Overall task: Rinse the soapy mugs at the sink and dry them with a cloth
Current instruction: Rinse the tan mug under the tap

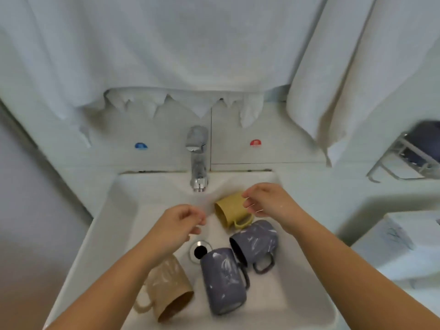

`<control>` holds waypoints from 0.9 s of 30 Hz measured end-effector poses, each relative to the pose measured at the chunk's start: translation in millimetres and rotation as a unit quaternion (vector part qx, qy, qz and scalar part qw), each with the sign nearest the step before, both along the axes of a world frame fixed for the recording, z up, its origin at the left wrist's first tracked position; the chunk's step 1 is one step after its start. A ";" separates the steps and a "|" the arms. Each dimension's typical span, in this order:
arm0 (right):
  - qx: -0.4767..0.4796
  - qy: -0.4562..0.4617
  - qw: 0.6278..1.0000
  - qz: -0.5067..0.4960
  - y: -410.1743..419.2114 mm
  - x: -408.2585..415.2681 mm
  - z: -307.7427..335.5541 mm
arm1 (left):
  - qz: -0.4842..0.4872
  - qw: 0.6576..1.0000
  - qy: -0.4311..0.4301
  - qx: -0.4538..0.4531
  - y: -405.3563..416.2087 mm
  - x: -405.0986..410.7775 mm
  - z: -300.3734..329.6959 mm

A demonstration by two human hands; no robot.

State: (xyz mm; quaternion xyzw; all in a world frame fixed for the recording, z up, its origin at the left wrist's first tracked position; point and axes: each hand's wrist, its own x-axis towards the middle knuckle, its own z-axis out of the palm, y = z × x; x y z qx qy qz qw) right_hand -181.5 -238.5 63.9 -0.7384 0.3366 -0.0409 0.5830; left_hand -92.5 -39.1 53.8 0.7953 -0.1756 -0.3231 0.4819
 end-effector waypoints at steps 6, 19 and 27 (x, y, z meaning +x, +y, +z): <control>-0.170 -0.016 0.982 0.083 20.6 46.7 -74.6 | -0.058 0.980 -0.165 0.097 20.7 48.3 -61.8; -0.259 -0.096 0.945 0.177 74.6 55.9 -99.0 | -0.324 0.870 -0.118 0.352 67.4 27.4 -78.4; -0.189 -0.143 0.971 0.035 44.5 59.7 -83.6 | -0.202 0.953 -0.116 0.194 64.8 60.6 -73.2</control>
